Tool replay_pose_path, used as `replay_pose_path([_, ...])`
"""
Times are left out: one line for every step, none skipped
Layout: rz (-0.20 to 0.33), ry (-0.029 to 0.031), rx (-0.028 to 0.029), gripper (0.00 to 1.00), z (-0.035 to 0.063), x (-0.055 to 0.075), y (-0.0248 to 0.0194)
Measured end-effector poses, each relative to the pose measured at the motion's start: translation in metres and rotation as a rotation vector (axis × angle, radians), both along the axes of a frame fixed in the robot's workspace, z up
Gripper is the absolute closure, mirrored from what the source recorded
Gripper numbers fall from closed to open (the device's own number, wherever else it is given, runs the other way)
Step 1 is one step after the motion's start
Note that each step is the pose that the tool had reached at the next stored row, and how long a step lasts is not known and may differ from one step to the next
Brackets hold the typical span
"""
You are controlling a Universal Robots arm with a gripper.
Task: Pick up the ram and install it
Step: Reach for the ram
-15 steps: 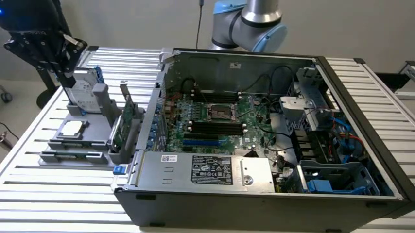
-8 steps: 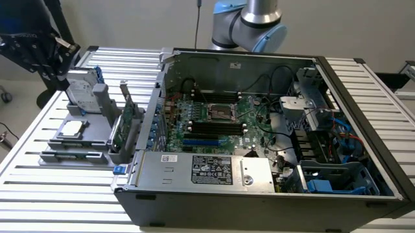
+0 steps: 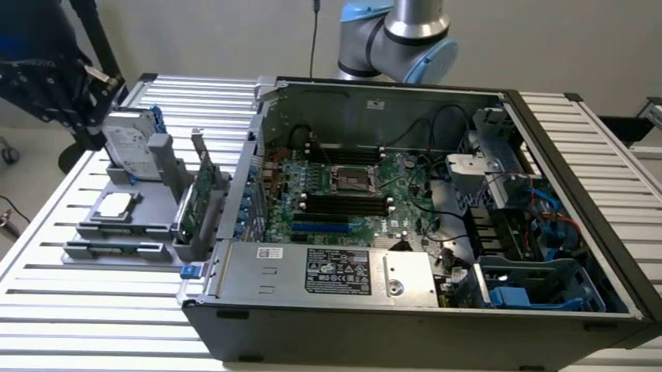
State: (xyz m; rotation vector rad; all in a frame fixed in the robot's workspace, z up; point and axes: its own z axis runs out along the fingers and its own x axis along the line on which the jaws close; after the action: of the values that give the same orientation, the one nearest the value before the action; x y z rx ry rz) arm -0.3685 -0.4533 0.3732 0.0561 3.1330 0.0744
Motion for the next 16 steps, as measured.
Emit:
replay_pose_path([0.008, 0.0027, 0.0001, 0.89, -0.0006, 0.000, -0.0001])
replay_pose_path([0.016, 0.0048, 0.0001, 0.89, -0.0009, 0.000, -0.0001])
replay_pose_path([0.024, 0.0064, 0.0000, 0.89, -0.0012, 0.000, -0.0001])
replay_pose_path([0.033, 0.0081, -0.0001, 0.89, -0.0016, 0.000, -0.0001])
replay_pose_path([0.042, 0.0096, -0.0001, 0.89, -0.0020, 0.000, -0.0001])
replay_pose_path([0.052, 0.0110, -0.0001, 0.89, -0.0024, 0.000, -0.0001])
replay_pose_path([0.061, 0.0124, -0.0002, 0.89, -0.0028, 0.000, -0.0001])
replay_pose_path([0.070, 0.0135, -0.0002, 0.89, -0.0034, 0.000, -0.0001])
replay_pose_path([0.076, 0.0137, -0.0001, 0.89, -0.0041, 0.000, -0.0002])
replay_pose_path([0.082, 0.0141, -0.0003, 0.89, -0.0048, -0.001, -0.0002])
replay_pose_path([0.087, 0.0145, -0.0006, 0.89, -0.0054, -0.002, -0.0002])
replay_pose_path([0.090, 0.0144, -0.0008, 0.89, -0.0064, -0.004, -0.0002])
replay_pose_path([0.093, 0.0143, -0.0011, 0.89, -0.0075, -0.006, -0.0001])
replay_pose_path([0.094, 0.0143, -0.0018, 0.89, -0.0085, -0.009, -0.0001])
replay_pose_path([0.095, 0.0144, -0.0021, 0.89, -0.0095, -0.013, -0.0001])
replay_pose_path([0.095, 0.0143, -0.0022, 0.89, -0.0106, -0.017, -0.0002])
